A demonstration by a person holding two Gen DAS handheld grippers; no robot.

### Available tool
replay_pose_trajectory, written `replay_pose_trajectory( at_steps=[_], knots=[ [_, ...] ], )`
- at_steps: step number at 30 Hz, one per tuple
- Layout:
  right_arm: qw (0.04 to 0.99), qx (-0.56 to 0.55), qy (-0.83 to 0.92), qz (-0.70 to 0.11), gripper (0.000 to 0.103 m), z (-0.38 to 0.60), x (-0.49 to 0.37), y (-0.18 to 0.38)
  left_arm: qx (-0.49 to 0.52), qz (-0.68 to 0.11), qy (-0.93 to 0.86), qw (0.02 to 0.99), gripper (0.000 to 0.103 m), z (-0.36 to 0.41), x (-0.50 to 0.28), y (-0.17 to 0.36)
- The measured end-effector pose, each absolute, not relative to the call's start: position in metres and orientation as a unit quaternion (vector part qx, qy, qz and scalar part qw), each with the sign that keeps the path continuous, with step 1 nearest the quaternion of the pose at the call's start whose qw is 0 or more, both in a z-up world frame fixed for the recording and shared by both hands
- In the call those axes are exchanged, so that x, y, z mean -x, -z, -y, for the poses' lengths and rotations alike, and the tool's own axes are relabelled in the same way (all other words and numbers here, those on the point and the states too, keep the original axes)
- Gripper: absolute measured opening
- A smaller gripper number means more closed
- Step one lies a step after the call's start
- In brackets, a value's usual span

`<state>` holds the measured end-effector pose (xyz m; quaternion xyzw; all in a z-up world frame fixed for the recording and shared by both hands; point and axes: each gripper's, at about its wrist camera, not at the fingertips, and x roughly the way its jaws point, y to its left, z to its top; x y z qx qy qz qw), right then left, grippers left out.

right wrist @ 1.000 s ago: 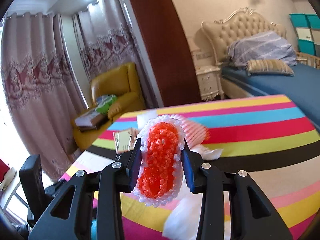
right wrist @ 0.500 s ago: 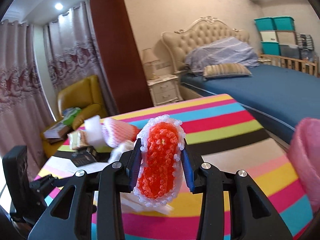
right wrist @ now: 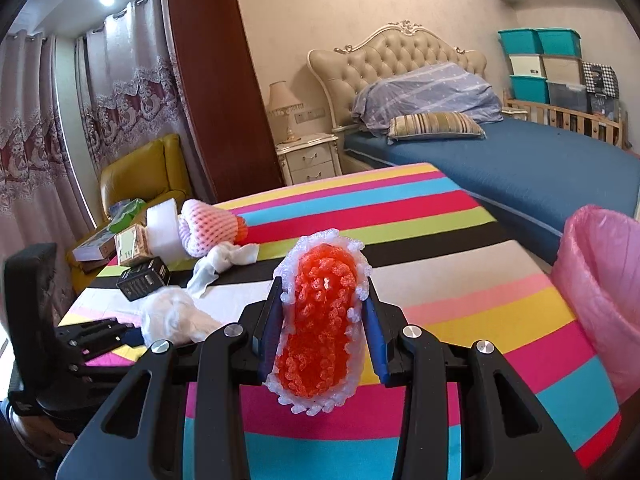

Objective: Collect trash
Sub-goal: 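Grasp the orange foam net with the right tool while the left tool grasps a white plastic bag, then carry the orange net and plastic bag to the wastebasket and release both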

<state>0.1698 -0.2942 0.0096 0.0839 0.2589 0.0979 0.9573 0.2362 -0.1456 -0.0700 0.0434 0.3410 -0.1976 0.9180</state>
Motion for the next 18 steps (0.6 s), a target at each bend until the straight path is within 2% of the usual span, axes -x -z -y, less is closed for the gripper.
replay_pose_trajectory(
  at_steps=[18],
  knots=[
    [0.963,-0.007,-0.113,-0.243,0.037,0.247,-0.153,-0.013,0.025,-0.269,0.122,0.955,0.040,0.093,-0.207,0.047]
  ],
)
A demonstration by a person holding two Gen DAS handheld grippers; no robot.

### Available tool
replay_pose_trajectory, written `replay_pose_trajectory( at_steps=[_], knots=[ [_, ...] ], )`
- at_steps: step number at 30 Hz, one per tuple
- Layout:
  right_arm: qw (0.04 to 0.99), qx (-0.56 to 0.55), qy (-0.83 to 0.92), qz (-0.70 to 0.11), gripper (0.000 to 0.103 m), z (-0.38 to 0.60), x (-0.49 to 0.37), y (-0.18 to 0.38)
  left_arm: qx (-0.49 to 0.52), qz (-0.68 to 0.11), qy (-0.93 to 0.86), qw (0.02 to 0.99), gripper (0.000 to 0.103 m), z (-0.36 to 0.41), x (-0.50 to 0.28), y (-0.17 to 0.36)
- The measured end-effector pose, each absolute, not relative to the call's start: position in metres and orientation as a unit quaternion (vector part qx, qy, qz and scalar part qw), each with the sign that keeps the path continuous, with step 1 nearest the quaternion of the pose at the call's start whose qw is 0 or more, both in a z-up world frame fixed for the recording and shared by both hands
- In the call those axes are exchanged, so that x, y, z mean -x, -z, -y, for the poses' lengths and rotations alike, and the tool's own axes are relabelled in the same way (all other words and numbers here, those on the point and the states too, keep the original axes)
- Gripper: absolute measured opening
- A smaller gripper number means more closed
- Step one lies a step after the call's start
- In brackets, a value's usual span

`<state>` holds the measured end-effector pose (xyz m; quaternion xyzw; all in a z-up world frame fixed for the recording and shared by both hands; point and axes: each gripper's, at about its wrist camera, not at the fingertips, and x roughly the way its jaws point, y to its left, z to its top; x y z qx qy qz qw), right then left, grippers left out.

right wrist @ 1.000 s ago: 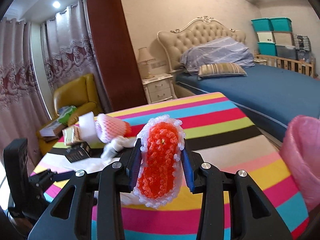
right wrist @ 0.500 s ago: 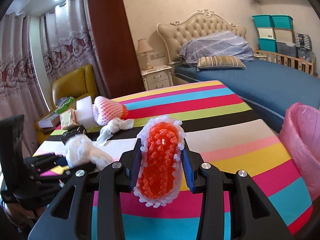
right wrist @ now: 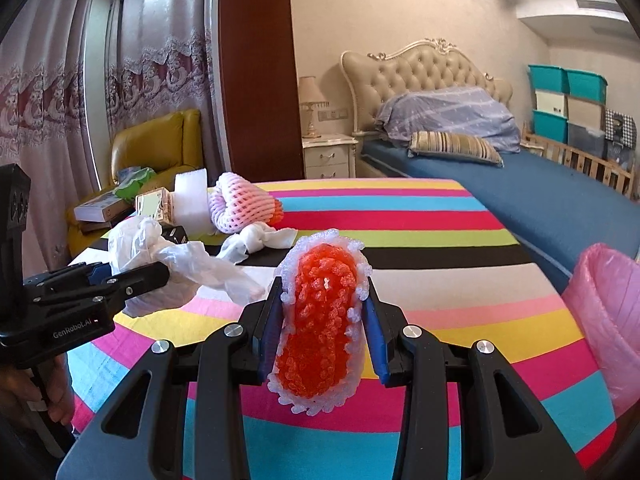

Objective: Collect trash
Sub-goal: 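Carry the orange net and plastic bag to the wastebasket and release both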

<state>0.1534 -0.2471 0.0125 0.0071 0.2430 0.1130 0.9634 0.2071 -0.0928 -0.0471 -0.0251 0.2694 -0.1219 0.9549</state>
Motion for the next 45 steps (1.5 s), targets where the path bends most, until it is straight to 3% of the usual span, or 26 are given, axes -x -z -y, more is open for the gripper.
replay_pose_trajectory(
  at_steps=[19,45],
  knots=[
    [0.974,0.002,-0.100,-0.205,0.037,0.258,-0.122,-0.030,-0.011,-0.214,0.155,0.964,0.041,0.117,-0.185,0.026],
    [0.985,-0.043,0.034,-0.163,0.037,0.384,-0.092,-0.053,-0.062,-0.200,0.309,0.928,0.041,0.274,-0.202,-0.008]
  ],
)
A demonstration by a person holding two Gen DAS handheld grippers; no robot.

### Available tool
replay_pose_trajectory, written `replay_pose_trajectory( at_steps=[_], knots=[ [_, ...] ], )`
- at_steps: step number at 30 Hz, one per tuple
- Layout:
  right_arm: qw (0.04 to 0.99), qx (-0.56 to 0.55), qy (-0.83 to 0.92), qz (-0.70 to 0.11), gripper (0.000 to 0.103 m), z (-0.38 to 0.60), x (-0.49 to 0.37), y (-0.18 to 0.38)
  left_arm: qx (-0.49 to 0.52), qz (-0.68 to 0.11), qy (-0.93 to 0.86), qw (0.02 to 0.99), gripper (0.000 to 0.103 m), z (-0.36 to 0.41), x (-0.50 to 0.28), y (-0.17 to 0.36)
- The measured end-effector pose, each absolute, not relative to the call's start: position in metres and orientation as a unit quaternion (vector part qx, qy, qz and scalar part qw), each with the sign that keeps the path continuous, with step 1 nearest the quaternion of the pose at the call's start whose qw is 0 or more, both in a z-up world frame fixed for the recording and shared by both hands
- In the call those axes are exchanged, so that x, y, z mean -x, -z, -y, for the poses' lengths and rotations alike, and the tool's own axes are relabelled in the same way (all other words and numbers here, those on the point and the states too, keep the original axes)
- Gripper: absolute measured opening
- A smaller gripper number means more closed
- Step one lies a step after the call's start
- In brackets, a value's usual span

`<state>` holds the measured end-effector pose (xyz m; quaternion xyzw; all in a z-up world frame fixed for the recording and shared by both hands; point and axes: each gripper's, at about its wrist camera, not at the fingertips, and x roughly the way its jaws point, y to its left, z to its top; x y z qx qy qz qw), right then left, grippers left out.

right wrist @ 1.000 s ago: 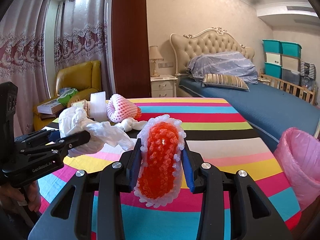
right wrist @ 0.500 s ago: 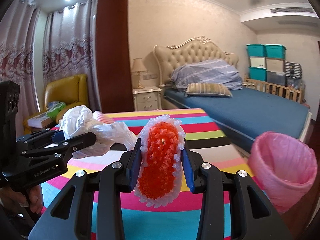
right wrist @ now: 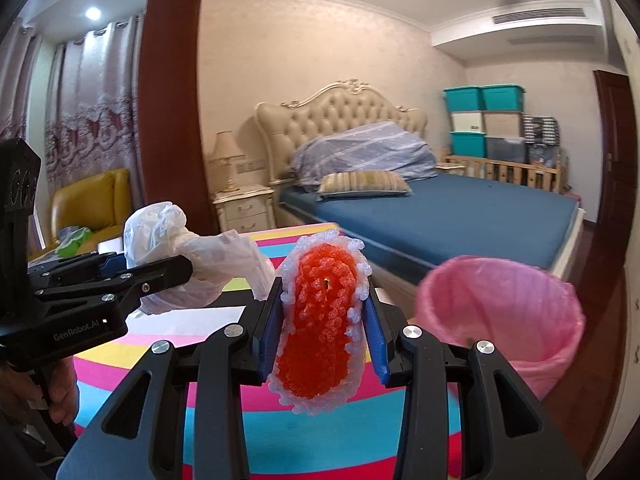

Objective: Collect trash
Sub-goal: 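Carry the orange net and plastic bag to the wastebasket and release both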

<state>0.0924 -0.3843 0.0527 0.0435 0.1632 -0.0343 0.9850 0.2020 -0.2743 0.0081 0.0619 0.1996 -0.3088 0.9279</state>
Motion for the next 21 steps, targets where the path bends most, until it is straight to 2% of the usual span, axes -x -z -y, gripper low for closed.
replay_pose_trajectory(
  at_steps=[14,21],
  knots=[
    [0.975,-0.079,0.138,-0.153,0.037,0.509,-0.084,-0.050,-0.084,-0.205,0.405,0.887,0.042,0.412,-0.229,-0.007],
    [0.971,-0.083,0.160,-0.159,0.038,0.547,-0.092,-0.042,-0.064,-0.247,0.423,0.869,0.042,0.473,-0.264,0.002]
  ],
)
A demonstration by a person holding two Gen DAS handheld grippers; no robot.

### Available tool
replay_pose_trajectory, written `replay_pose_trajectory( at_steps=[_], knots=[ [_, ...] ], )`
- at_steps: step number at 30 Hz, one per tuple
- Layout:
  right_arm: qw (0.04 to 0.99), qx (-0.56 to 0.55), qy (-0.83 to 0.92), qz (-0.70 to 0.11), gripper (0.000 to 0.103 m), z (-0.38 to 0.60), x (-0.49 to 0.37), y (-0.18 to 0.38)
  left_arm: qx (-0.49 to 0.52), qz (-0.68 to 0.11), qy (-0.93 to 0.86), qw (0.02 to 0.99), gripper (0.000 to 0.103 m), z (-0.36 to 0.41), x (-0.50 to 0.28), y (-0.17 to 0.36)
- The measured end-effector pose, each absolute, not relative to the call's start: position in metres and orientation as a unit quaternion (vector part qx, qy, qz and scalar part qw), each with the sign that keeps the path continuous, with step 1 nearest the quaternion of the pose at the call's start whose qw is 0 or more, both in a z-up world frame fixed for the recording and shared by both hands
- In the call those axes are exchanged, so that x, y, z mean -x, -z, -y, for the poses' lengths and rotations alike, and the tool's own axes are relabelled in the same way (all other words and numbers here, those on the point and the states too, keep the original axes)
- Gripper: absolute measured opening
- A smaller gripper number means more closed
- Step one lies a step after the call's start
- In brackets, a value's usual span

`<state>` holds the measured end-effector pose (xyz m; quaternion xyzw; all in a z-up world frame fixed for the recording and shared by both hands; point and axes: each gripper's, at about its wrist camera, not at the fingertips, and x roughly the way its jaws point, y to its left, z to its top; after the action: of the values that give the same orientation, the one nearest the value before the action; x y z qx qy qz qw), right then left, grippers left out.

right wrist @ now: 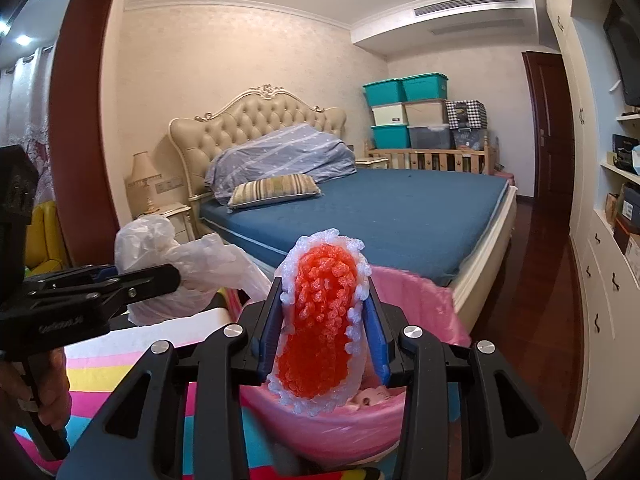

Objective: Collect trash
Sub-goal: 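Carry the orange net and plastic bag to the wastebasket and release both, then return both tools to the table toward the remaining trash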

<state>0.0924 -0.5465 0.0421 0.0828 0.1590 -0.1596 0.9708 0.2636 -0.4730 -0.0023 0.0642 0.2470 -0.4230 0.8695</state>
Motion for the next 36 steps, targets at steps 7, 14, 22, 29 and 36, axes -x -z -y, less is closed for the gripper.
replay_pose_trajectory(
  at_steps=[7,14,22,29,36],
  knots=[
    [0.968,-0.097,0.162,-0.162,0.044,0.573,-0.103,-0.034,-0.058,-0.249,0.448,0.857,0.048,0.522,-0.295,0.004],
    [0.962,-0.126,0.173,-0.170,0.079,0.590,-0.106,-0.014,-0.067,-0.261,0.405,0.873,0.084,0.535,-0.328,0.015],
    [0.962,-0.140,0.180,-0.152,0.079,0.575,-0.082,-0.022,-0.048,-0.249,0.343,0.904,0.098,0.439,-0.329,0.015],
    [0.969,-0.132,0.129,-0.167,0.084,0.522,-0.084,-0.028,-0.069,-0.257,0.277,0.923,0.098,0.342,-0.309,0.025],
    [0.971,-0.105,0.031,-0.215,0.085,0.424,-0.132,-0.020,-0.055,-0.244,0.198,0.948,0.098,0.219,-0.287,0.026]
  ],
)
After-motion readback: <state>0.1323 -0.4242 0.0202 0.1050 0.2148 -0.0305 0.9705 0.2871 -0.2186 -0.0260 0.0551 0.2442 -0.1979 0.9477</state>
